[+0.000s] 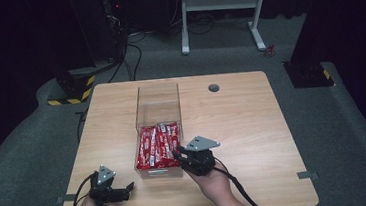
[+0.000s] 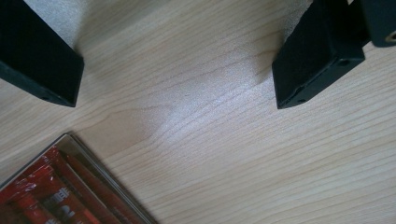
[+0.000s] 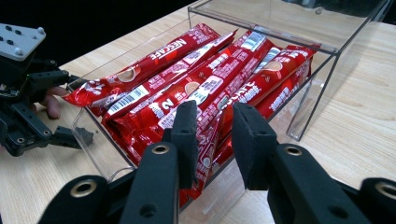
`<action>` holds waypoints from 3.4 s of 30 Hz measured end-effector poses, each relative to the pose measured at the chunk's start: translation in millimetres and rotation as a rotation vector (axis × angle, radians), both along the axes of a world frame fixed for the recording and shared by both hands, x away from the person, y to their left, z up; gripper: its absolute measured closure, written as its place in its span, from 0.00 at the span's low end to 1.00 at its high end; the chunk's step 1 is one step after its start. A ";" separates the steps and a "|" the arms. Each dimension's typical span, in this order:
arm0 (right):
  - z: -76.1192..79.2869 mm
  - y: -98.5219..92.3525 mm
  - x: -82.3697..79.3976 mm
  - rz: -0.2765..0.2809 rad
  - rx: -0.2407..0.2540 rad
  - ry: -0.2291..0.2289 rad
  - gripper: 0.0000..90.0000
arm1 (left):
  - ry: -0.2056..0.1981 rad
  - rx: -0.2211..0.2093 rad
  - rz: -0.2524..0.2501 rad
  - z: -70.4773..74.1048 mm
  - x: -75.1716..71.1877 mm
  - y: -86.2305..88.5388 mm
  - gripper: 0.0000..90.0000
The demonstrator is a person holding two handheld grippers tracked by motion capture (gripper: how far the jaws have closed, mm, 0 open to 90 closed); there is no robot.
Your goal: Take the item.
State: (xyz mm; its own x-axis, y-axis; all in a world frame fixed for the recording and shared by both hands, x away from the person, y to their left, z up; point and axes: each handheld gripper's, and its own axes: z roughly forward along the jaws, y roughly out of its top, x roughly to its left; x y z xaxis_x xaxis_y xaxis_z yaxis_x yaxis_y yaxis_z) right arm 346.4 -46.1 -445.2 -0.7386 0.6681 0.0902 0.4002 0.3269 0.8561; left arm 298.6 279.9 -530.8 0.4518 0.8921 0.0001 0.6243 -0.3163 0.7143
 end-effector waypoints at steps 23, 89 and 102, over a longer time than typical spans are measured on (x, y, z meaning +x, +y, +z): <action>-0.4 1.6 -3.1 -0.014 -0.012 -0.008 1.00 | 0.000 0.000 0.000 0.0 -0.1 0.1 0.03; 15.7 -24.9 -18.8 -0.024 0.038 -0.058 1.00 | 0.000 0.001 -0.007 0.1 1.1 0.1 0.03; 20.7 -40.5 -19.5 -0.062 0.050 -0.075 1.00 | 0.001 0.001 -0.012 0.1 2.4 -0.4 0.03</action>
State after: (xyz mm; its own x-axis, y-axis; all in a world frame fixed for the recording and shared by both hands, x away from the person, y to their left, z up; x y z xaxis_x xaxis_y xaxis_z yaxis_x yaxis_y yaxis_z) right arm 327.0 -86.6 -424.5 -0.7020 0.7087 0.0706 0.3525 0.2596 0.8991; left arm 301.0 279.5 -530.7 0.4626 0.8866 0.0008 0.6210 -0.3246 0.7134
